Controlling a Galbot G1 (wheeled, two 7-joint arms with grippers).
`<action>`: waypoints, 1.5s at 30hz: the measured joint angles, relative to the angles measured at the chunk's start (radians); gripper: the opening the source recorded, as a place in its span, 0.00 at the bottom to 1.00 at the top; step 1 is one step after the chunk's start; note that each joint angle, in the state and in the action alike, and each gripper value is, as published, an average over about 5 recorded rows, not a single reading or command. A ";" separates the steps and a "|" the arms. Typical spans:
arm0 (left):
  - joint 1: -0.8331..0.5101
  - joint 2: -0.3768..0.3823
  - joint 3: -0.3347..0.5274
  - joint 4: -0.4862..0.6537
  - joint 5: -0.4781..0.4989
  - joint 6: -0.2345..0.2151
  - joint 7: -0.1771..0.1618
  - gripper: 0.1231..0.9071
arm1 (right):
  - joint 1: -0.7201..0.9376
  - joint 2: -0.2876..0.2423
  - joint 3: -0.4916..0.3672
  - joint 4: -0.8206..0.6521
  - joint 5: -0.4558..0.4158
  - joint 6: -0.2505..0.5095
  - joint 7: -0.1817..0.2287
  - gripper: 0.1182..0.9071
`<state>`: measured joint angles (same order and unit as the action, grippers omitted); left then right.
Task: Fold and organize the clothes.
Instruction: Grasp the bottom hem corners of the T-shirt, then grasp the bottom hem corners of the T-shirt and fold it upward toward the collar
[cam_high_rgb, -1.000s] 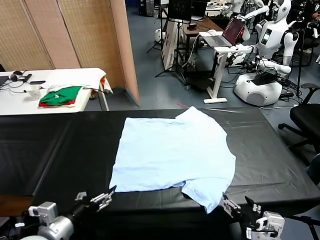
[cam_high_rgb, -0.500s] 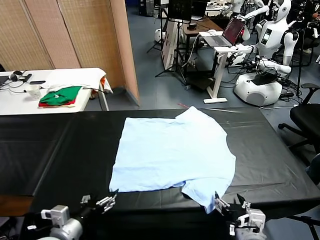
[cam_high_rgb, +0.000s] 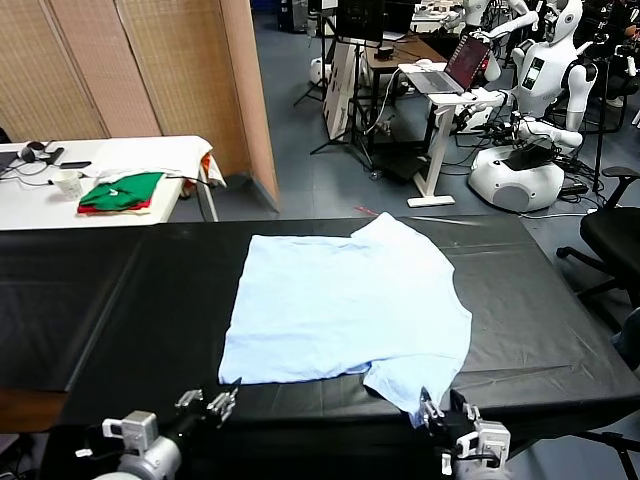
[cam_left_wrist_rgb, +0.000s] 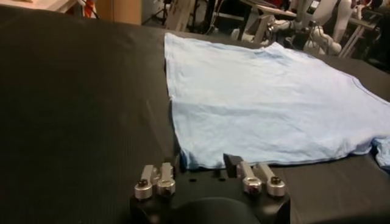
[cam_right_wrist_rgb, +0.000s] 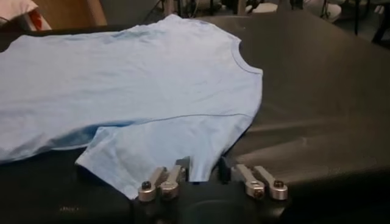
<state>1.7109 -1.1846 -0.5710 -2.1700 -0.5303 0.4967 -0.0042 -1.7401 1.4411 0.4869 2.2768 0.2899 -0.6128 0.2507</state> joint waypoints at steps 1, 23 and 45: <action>0.001 0.000 0.000 -0.001 0.000 0.000 -0.001 0.16 | -0.005 -0.003 0.001 0.008 0.008 -0.007 0.003 0.03; 0.230 0.002 -0.116 -0.160 0.005 -0.063 -0.053 0.04 | -0.137 -0.045 0.016 0.168 0.048 -0.026 -0.007 0.03; -0.040 -0.069 -0.037 -0.049 0.026 -0.206 -0.048 0.04 | 0.270 -0.123 -0.017 -0.166 0.060 0.191 -0.066 0.03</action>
<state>1.6705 -1.2531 -0.6082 -2.2192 -0.5044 0.2905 -0.0525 -1.4701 1.3186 0.4695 2.1112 0.3496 -0.4220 0.1849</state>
